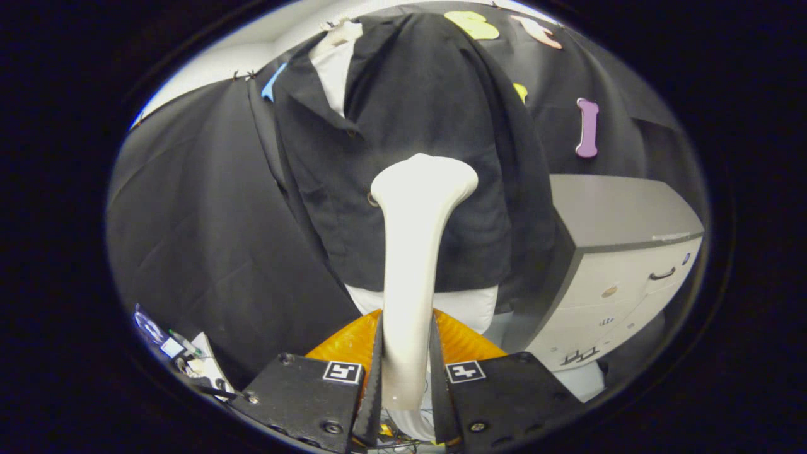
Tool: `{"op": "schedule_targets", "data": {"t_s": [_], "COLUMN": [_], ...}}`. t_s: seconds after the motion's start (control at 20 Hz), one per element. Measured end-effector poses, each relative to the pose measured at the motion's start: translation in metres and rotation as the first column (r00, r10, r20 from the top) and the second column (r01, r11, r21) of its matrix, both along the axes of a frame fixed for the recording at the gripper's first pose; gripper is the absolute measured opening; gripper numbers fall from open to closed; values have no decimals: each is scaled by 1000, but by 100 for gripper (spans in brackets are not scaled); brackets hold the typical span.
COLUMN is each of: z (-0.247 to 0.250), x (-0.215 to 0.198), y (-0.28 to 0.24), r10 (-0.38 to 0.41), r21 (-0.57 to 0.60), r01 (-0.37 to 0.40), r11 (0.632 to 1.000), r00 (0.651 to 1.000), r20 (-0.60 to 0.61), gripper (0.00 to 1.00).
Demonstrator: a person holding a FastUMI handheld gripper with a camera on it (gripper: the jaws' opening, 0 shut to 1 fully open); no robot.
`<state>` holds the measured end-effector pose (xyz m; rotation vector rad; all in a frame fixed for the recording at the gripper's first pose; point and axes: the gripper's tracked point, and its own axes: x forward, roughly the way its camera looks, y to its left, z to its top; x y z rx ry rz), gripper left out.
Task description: Iron the clothes twice with a garment steamer, once on the left side and once on the right side.
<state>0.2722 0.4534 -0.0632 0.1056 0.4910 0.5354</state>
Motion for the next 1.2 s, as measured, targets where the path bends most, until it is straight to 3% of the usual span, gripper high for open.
{"op": "schedule_targets", "data": {"t_s": [0.35,0.6,0.9,1.2], "z": [139,214,254,258], "x": [-50,-57,-42,-12], "y": [12,48,121,193], "r10": [-3,4,38,102], "r21": [92,123,147,120], "r01": [-18,-50,-107,-164], "r11": [996,991,983,979], "r00": [975,937,912,907], "r20": [224,349,409,408], "gripper": [35,35,35,35]}}
